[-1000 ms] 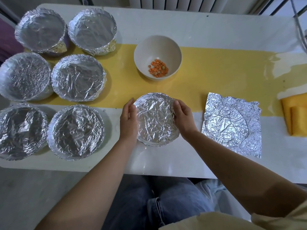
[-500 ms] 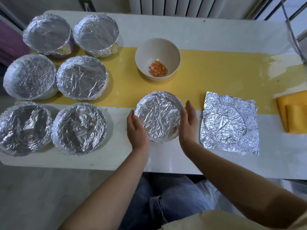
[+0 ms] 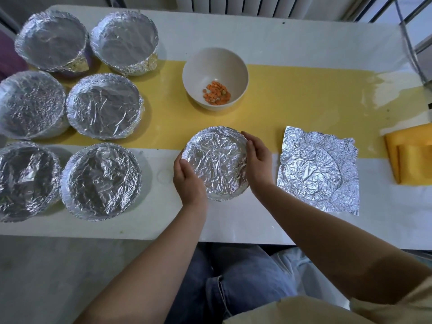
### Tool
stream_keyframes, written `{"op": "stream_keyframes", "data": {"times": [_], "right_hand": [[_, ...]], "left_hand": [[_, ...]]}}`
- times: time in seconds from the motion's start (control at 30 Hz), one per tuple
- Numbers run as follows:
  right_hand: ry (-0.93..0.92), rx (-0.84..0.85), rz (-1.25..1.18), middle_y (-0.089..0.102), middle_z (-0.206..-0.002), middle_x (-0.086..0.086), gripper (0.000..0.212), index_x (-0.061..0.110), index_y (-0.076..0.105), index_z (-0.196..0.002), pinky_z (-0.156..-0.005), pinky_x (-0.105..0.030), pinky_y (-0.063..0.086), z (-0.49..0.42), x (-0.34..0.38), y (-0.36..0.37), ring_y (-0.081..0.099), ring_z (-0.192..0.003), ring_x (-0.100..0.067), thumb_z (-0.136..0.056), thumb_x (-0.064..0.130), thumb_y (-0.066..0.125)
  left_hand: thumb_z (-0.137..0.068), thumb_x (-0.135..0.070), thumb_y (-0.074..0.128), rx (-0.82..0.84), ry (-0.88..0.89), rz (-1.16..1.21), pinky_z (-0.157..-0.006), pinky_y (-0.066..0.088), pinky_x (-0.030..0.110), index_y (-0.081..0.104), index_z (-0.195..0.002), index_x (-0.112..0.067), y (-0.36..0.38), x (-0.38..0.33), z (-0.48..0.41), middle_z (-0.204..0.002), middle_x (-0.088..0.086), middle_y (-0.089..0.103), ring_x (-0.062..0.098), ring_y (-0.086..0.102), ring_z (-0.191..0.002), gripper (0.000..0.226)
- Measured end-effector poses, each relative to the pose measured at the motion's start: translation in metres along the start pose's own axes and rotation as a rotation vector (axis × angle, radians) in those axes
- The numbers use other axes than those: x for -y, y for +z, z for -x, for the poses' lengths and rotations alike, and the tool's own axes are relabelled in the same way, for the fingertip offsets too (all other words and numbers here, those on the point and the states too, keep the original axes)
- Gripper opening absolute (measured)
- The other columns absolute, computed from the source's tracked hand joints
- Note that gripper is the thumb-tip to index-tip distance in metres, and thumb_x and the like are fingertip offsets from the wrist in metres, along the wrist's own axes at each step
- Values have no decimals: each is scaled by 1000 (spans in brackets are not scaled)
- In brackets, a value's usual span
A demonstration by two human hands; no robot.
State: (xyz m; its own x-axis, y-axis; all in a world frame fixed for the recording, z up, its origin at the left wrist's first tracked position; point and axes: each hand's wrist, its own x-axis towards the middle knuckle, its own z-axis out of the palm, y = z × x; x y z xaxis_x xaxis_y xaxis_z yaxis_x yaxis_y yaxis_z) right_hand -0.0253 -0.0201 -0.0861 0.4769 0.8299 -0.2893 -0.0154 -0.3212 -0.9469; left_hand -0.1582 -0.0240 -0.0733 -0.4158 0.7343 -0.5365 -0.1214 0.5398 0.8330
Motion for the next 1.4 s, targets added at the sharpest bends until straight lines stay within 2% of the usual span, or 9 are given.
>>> {"op": "stream_keyframes", "data": {"times": [0.1, 0.27, 0.47, 0.63, 0.77, 0.9, 1.07, 1.23, 1.4], "right_hand": [[34, 61, -6, 66, -121, 2, 29, 14, 63, -125, -95, -17, 46, -1, 7, -8, 60, -109, -5, -101, 13, 48], [64, 176, -13, 62, -127, 2, 33, 12, 56, -134, -98, -19, 47, -7, 6, -13, 58, -114, -6, -101, 16, 49], [108, 191, -44, 70, -102, 3, 24, 18, 63, -117, -81, -21, 50, -5, 2, -11, 64, -92, -5, -102, 12, 45], [172, 208, -86, 46, -147, 3, 42, 21, 44, -144, -112, -33, 35, -7, 2, -20, 44, -133, -11, -103, 28, 45], [222, 224, -133, 53, -140, 0, 39, 18, 48, -141, -106, -32, 41, 2, -2, -20, 51, -126, -12, -104, 28, 42], [213, 207, -105, 66, -104, -4, 26, 13, 61, -115, -88, -34, 49, 6, -2, -17, 61, -96, -15, -105, 23, 38], [176, 175, -31, 63, -100, 0, 25, 11, 58, -118, -87, -33, 48, 10, -4, -29, 59, -95, -16, -102, 18, 41], [115, 13, 104, 58, -92, 9, 34, 16, 59, -125, -67, -12, 41, 21, 1, -43, 56, -86, -8, -95, 21, 45], [62, 93, 67, 55, -129, 8, 38, 20, 54, -137, -93, -17, 39, 11, 1, -40, 50, -117, -6, -100, 25, 49]], "left_hand": [[-106, -24, 33, 28, 11, 10, -64, 52, 8, 47, -141, -17, -4, -4, 3, -133, -1, 51, 14, 51, -118, 38], [-105, -23, 36, 73, -11, 0, -71, 51, 6, 48, -137, -23, -6, 2, 1, -109, -15, 55, 4, 55, -102, 34], [-103, -34, 38, 97, -77, 54, -85, 58, 40, 57, -126, -21, -7, 6, -1, -120, -1, 63, 28, 62, -115, 32], [-97, -46, 46, 54, -121, 115, -96, 54, 44, 46, -137, -28, -10, -4, 3, -135, -2, 55, 21, 59, -119, 45], [-81, -61, 48, -8, -229, 152, -104, 46, 50, 49, -136, -29, -7, 1, 8, -137, -3, 58, 22, 59, -121, 64], [-101, -50, 37, 59, -333, 214, -94, 54, 45, 57, -130, -25, -2, -1, 14, -123, -2, 66, 20, 67, -106, 43], [-101, -54, 33, 168, -354, 146, -51, 56, 30, 59, -122, -25, -11, -7, 5, -104, 1, 70, 18, 70, -81, 44], [-78, -77, 37, 96, -286, 6, -99, 48, 43, 54, -130, -26, -18, 1, 5, -127, -2, 63, 23, 61, -113, 75], [-101, -30, 38, -61, -177, -69, -96, 40, 37, 49, -130, -10, -12, 3, 38, -121, 9, 56, 29, 53, -114, 37]]}}
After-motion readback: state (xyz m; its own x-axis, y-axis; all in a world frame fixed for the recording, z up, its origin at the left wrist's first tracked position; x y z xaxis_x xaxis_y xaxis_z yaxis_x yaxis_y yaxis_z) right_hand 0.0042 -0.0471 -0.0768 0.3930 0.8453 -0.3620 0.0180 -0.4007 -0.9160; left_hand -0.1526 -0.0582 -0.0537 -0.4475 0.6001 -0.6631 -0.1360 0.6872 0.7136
